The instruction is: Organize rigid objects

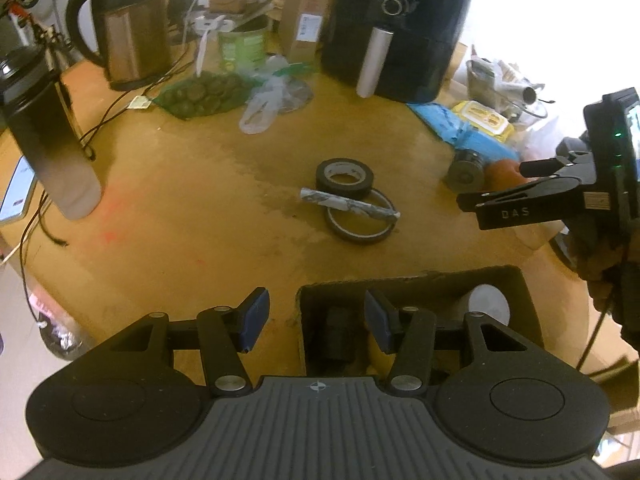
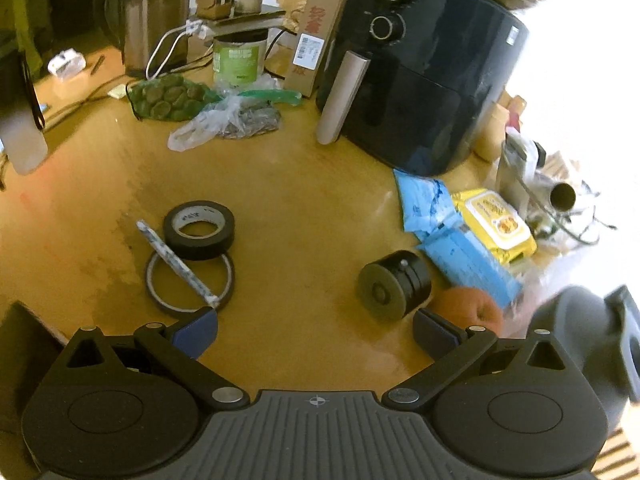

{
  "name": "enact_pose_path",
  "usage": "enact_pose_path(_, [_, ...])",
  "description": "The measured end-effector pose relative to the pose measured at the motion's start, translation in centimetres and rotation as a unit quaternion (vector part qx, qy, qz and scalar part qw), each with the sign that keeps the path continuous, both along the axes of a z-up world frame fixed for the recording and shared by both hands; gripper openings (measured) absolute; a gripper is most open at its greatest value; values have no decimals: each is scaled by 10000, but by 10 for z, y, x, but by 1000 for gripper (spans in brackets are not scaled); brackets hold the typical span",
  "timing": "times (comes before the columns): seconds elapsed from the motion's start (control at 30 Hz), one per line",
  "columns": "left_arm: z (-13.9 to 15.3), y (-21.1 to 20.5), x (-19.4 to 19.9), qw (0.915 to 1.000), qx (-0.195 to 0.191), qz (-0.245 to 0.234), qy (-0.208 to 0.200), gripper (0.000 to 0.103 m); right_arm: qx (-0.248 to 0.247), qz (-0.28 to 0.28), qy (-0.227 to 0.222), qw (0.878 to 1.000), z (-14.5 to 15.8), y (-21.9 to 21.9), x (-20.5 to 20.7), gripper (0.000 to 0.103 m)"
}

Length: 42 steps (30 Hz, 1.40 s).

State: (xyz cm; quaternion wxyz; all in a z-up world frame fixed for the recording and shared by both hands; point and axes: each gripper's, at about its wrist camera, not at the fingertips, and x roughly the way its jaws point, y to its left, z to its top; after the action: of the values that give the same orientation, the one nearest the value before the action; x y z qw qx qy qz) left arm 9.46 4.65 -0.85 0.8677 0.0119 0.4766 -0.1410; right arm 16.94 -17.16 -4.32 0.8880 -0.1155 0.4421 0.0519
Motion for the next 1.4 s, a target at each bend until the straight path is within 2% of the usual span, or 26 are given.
enact_pose_path(0.37, [-3, 12, -6, 9987, 22, 491, 95, 52, -736, 172, -76, 9971, -30, -4, 30, 102])
enact_pose_path(0.6, [-5, 22, -9, 9970, 39, 753, 149, 52, -1161, -20, -83, 9932, -51, -8, 50, 102])
enact_pose_path(0.67, [-5, 24, -9, 9965, 45, 819, 165, 52, -1232, -117, -27, 9923, -57, -9, 57, 96])
enact_pose_path(0.83, [-5, 31, -8, 9952, 60, 957, 176, 52, -1432, -233, 23, 9894, -69, -13, 73, 93])
enact_pose_path(0.97, [-5, 34, -6, 9945, 67, 1034, 179, 52, -1499, -303, 111, 9882, -76, -19, 87, 85])
enact_pose_path(1.0, [-5, 35, -5, 9943, 65, 1052, 182, 52, -1491, -323, 153, 9882, -78, -20, 89, 83])
enact_pose_path(1.07, [-5, 36, -4, 9940, 62, 1073, 184, 52, -1382, -369, 293, 9893, -81, -24, 93, 71])
enact_pose_path(1.2, [-4, 36, -2, 9941, 61, 1070, 169, 52, -1137, -511, 326, 9917, -80, -31, 93, 70])
enact_pose_path(1.4, [-4, 32, 5, 9948, 53, 1000, 160, 52, -366, -675, 266, 9967, -68, -36, 81, 69])
